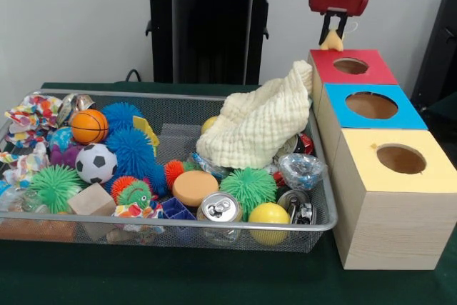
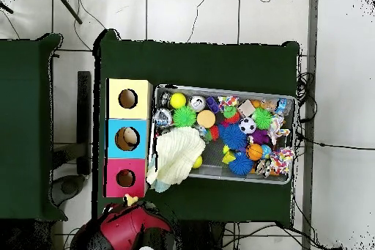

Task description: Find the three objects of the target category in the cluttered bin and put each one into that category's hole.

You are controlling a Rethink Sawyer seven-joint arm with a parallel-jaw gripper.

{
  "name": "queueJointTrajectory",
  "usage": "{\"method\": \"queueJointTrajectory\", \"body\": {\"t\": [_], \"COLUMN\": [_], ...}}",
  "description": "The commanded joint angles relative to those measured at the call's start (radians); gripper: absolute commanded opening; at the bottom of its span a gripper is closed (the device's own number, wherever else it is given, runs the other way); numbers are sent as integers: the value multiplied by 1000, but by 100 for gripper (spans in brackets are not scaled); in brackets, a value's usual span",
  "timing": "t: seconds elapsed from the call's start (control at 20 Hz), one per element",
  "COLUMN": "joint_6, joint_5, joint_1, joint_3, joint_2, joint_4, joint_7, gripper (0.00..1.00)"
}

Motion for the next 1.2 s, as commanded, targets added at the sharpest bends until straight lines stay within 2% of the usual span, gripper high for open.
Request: {"method": "queueJointTrajectory", "body": {"t": [0.05,0.45,0.8,1.2], "joint_6": [83,154,277,401], "joint_5": [35,50,90,157], "joint_1": [-26,-43,-88,-164], "joint_3": [8,28,70,141], "joint_2": [14,-20,-116,-185], "joint_4": [-194,-209,-182,-173], "joint_7": [46,33,-19,-87], "gripper": [0,0,0,0]}}
